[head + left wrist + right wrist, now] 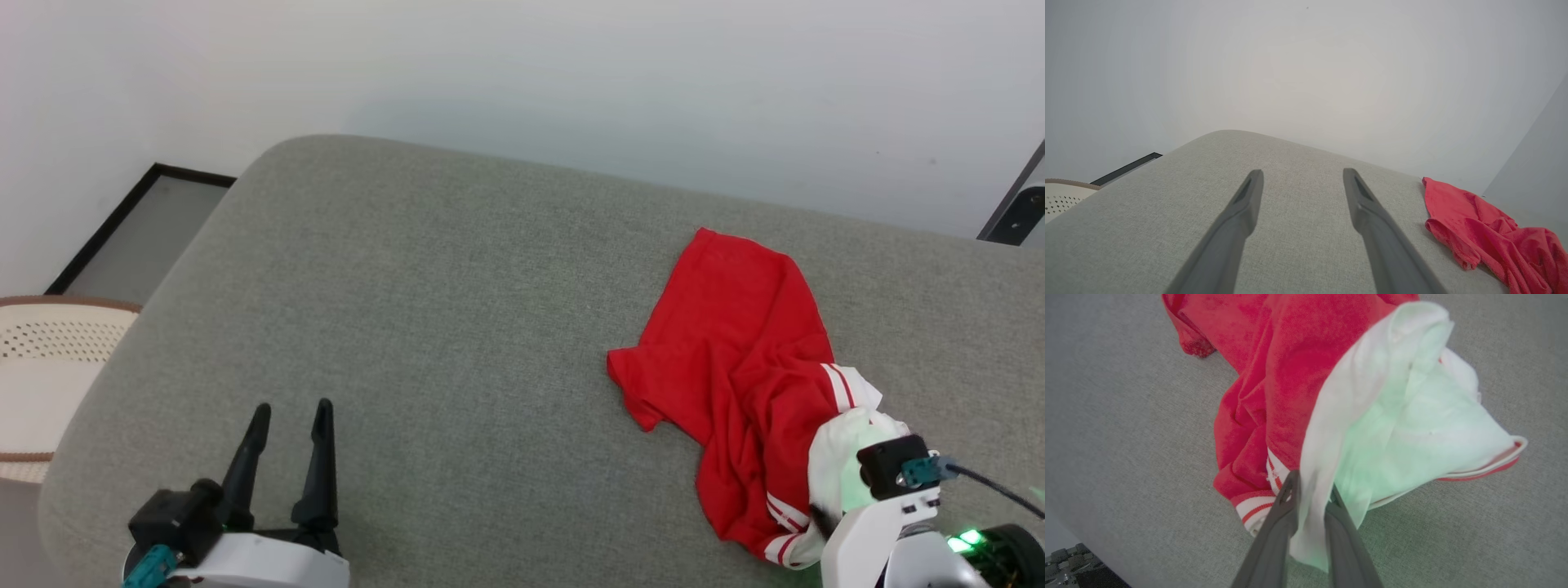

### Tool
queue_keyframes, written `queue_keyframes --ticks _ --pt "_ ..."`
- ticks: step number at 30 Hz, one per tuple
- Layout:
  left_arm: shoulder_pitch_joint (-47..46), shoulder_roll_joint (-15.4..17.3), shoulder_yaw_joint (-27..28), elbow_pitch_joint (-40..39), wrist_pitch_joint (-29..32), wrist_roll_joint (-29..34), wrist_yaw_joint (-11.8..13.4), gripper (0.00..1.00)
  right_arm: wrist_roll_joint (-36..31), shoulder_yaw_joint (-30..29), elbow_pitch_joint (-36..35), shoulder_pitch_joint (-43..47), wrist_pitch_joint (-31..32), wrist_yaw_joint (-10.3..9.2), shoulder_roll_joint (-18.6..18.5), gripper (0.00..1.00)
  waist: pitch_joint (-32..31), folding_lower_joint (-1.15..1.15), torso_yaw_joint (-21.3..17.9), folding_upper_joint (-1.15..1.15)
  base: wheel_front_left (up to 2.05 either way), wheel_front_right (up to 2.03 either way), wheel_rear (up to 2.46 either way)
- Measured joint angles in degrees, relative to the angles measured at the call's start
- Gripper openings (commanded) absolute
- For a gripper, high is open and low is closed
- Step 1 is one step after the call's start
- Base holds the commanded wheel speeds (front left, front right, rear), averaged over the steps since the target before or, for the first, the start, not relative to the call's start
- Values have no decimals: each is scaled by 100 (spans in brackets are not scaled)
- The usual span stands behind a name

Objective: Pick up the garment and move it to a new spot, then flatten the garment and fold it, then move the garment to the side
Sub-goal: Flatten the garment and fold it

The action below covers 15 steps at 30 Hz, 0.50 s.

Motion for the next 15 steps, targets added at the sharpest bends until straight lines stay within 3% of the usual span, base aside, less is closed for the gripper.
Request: queue_keyframes --ticks 8,15 --pt "-44 -25 0 30 0 -15 0 100 -88 -366 -240 -54 160 0 78 0 76 0 -34 0 0 0 0" --pt "-36 -34 90 21 0 -18 0 100 4 -1166 -655 147 258 0 352 0 102 0 -174 0 0 0 0"
